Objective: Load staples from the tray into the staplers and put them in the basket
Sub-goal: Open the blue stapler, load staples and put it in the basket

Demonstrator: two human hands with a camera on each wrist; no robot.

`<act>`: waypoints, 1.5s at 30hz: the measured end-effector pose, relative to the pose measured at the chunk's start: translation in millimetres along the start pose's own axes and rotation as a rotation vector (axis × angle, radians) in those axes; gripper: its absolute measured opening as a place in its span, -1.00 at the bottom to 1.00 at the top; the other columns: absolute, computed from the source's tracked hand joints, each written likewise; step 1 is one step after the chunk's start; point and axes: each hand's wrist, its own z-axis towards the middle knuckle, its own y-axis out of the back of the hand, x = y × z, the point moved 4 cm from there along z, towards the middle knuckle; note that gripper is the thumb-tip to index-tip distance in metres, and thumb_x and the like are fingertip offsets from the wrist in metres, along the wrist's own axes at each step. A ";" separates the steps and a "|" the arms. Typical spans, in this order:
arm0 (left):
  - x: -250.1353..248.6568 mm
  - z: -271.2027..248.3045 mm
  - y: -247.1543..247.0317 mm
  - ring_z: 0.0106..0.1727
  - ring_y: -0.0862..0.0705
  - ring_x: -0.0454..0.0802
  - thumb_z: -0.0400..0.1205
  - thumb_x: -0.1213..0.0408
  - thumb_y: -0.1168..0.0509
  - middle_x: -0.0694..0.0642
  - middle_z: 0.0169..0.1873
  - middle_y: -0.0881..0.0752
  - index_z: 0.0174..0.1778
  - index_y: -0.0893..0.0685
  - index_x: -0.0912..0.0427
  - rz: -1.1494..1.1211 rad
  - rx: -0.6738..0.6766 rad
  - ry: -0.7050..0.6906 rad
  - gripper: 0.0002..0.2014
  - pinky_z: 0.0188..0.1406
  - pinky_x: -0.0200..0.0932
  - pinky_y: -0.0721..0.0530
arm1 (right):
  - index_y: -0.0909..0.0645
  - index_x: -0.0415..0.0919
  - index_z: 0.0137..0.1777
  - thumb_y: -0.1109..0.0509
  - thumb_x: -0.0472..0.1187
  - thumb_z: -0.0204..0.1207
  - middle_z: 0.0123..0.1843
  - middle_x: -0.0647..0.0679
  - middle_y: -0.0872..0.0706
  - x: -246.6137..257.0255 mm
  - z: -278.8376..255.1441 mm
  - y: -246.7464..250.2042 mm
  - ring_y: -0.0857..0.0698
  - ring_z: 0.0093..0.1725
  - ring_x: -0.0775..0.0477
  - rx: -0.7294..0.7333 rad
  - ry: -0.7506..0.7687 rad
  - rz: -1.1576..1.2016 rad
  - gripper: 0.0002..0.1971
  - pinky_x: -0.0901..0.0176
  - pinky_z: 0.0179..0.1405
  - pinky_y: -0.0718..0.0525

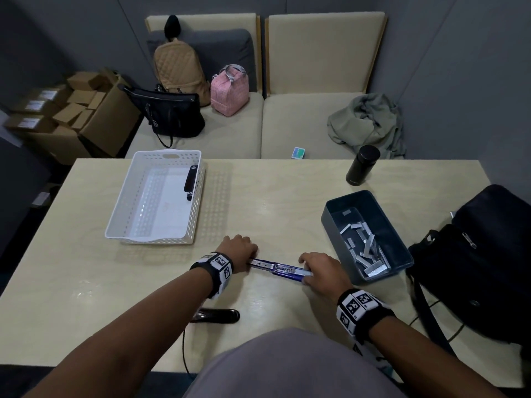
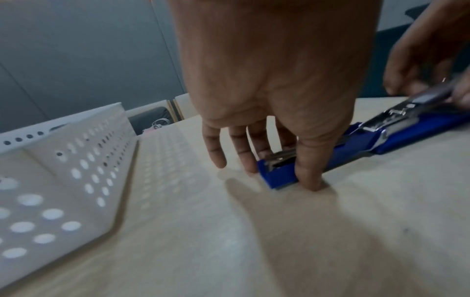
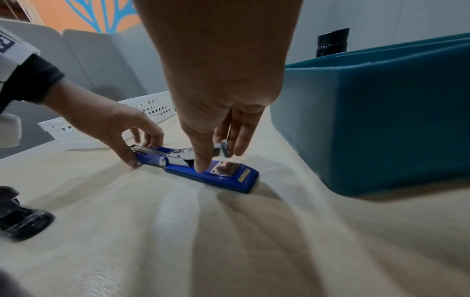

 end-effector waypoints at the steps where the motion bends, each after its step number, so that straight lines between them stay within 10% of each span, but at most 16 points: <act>1: 4.1 -2.3 2.0 0.26 -0.59 0.16 0.47 0.06 -0.43 0.08 0.17 -0.65 0.15 -0.63 -0.04 0.025 -0.011 -0.006 -0.67 0.14 0.11 -0.52 | -0.57 -0.04 0.24 -0.48 -0.21 0.42 0.08 0.00 -0.73 -0.7 -0.2 0.1 -0.69 0.05 -0.09 -0.004 0.004 -0.016 -0.62 0.11 -0.04 -0.59; 13: -42.1 -16.8 66.6 -0.06 -0.64 0.08 0.44 0.05 -0.41 0.05 -0.12 -0.70 -0.13 -0.69 0.09 -0.069 -0.222 -0.334 -0.79 -0.20 -0.05 -0.58 | -0.65 -0.05 0.16 -0.67 -0.23 0.20 -0.02 0.01 -0.72 -25.0 -2.1 -2.0 -0.73 -0.05 -0.02 0.115 -0.177 0.106 -0.50 0.10 -0.06 -0.77; 21: -97.4 2.6 27.7 0.22 -0.60 0.18 0.47 -0.02 -0.49 0.18 0.22 -0.62 0.36 -0.52 0.11 -0.089 -0.045 -0.316 -0.41 0.06 0.09 -0.60 | -0.51 -0.07 0.31 -0.75 -0.33 0.05 0.22 -0.07 -0.58 -35.9 -5.5 -14.4 -0.69 0.10 -0.11 0.177 -0.222 0.116 -0.21 0.00 0.07 -0.75; 35: -88.9 -5.0 7.5 0.14 -0.59 0.31 0.60 0.47 -0.22 0.31 0.21 -0.57 0.35 -0.42 0.29 0.071 -0.112 -0.304 -0.63 -0.17 0.10 -0.57 | -0.42 0.04 0.47 -0.55 0.42 0.01 0.19 0.00 -0.58 -14.4 -5.3 -13.1 -0.61 0.24 -0.06 0.384 -0.138 0.408 -0.01 0.10 0.25 -0.57; 41: -52.1 -16.0 28.2 0.09 -0.61 0.28 0.54 0.51 -0.26 0.28 0.10 -0.64 0.22 -0.46 0.27 -0.212 -0.166 -0.292 -0.67 -0.16 0.11 -0.57 | -0.52 -0.26 0.31 -0.60 0.02 0.28 0.03 -0.14 -0.76 21.2 12.5 -10.8 -0.74 -0.12 0.00 0.536 -0.179 0.608 -0.35 0.22 -0.14 -0.62; 45: -1.6 -23.9 33.2 0.13 -0.67 0.18 0.51 0.45 -0.33 0.21 0.27 -0.62 0.40 -0.41 0.18 -0.929 -0.258 0.073 -0.49 0.07 0.03 -0.65 | -0.68 -0.23 -0.04 -0.57 0.20 0.14 -0.23 -0.12 -0.70 55.8 29.0 0.4 -0.64 -0.35 -0.03 0.504 -0.202 0.831 -0.45 0.23 -0.36 -0.51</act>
